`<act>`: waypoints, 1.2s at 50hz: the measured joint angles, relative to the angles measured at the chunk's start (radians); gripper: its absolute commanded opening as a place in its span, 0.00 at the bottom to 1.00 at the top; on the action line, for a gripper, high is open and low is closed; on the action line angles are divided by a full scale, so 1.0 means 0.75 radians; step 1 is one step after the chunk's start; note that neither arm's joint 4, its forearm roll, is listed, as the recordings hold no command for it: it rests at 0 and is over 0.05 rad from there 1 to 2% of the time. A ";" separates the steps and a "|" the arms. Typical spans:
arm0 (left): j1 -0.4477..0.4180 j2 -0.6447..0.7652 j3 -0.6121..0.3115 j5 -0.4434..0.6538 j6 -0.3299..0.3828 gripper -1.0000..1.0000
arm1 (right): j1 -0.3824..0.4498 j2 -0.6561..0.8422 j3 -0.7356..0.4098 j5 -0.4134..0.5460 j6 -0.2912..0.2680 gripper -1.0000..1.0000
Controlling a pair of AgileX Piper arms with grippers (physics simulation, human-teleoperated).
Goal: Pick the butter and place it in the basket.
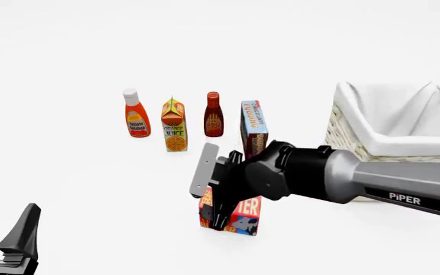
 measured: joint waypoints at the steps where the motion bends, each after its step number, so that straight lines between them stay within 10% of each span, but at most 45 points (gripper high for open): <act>1: 0.000 0.000 0.000 0.000 0.000 1.00 | -0.001 0.002 0.001 -0.002 0.001 1.00; 60: 0.000 0.000 0.000 0.000 0.000 1.00 | -0.038 0.140 0.023 -0.116 0.001 1.00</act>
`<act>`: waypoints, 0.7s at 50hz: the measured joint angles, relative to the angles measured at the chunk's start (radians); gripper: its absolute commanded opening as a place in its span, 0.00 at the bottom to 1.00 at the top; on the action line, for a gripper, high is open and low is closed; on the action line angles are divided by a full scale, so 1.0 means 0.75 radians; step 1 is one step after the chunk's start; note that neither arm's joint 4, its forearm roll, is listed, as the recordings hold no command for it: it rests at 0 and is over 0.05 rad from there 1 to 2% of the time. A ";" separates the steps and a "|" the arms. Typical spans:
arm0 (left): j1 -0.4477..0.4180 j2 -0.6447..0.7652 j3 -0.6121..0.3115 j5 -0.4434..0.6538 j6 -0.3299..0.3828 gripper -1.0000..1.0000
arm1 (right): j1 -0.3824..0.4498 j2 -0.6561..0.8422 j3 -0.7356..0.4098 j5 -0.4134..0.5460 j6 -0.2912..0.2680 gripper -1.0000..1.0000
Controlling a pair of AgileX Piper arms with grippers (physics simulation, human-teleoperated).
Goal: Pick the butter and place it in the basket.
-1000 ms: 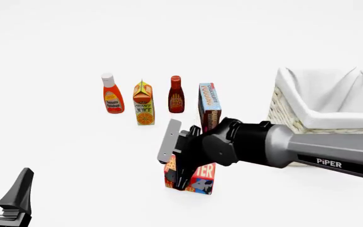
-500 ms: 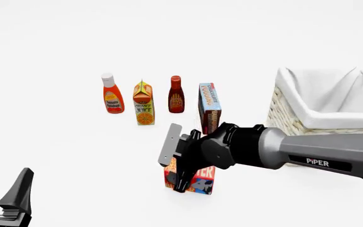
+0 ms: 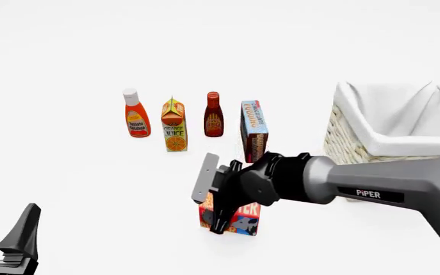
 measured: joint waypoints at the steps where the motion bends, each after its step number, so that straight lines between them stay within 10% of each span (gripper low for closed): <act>1: 0.000 0.000 0.000 0.000 0.000 1.00 | 0.000 0.003 0.000 -0.002 -0.001 1.00; 20: 0.000 0.000 0.000 0.000 0.000 1.00 | 0.006 0.041 -0.004 -0.033 -0.016 1.00; 21: 0.000 0.000 0.000 0.000 0.000 1.00 | 0.006 0.041 -0.004 -0.035 -0.015 0.00; 35: 0.000 0.000 0.000 0.000 0.000 1.00 | 0.053 -0.012 0.069 -0.132 0.001 0.00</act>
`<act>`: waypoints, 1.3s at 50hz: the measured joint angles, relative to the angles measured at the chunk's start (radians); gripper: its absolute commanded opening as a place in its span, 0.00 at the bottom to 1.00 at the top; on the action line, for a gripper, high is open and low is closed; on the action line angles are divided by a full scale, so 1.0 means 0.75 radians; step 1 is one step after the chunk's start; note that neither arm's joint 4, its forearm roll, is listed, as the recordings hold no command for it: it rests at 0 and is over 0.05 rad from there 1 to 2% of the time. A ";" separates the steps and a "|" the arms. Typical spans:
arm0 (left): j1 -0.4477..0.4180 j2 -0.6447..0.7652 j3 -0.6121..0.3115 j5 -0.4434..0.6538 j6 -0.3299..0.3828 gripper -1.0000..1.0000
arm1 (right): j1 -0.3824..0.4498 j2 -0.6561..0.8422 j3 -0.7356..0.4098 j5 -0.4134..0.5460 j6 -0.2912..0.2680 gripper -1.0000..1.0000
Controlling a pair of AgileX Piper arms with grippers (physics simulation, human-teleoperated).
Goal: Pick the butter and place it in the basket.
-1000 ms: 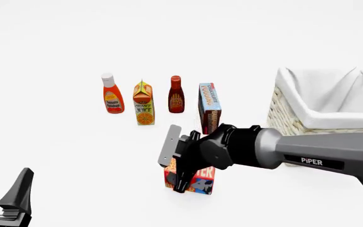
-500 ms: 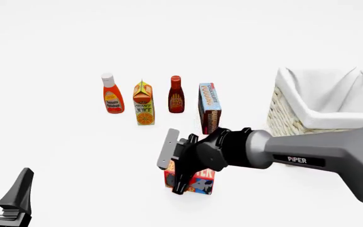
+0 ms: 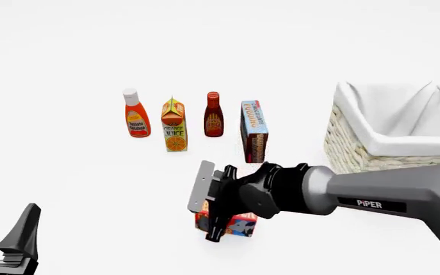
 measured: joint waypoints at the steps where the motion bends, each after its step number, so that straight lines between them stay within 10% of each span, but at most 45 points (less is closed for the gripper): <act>1: 0.000 0.000 0.000 0.000 0.000 1.00 | 0.005 -0.009 0.008 -0.008 0.002 0.00; 36: 0.000 0.000 0.000 0.000 0.000 1.00 | 0.079 -0.392 0.133 -0.072 0.092 0.00; 65: 0.000 0.000 0.000 0.000 0.000 1.00 | 0.094 -0.798 0.236 -0.183 0.327 0.00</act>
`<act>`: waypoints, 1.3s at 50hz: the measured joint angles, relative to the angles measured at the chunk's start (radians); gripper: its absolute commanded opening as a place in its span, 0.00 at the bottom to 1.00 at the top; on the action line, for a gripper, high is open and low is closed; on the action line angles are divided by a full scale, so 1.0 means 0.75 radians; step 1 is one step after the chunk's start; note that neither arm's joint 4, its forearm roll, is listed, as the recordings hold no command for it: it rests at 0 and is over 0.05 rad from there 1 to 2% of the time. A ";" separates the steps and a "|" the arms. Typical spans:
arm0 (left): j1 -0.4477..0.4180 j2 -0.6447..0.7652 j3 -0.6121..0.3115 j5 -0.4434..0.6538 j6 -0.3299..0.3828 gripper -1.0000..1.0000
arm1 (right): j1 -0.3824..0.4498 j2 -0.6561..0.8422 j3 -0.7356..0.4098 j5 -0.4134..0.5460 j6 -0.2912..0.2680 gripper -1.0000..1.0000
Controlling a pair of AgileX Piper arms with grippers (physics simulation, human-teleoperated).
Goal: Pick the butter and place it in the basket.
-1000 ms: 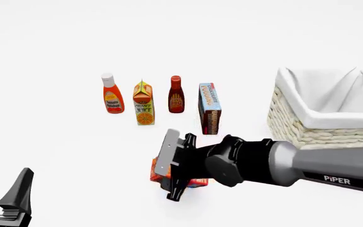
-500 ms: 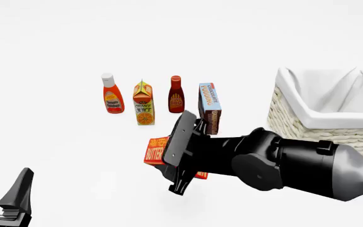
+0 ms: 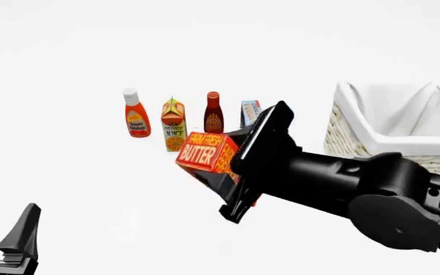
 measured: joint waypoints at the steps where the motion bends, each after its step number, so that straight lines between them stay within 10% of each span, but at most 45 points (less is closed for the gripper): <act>1: 0.000 0.000 0.000 0.000 0.000 1.00 | -0.003 -0.014 0.004 -0.007 0.011 0.00; 65: 0.000 0.000 0.000 0.000 0.000 1.00 | -0.556 -0.399 0.182 -0.515 0.522 0.00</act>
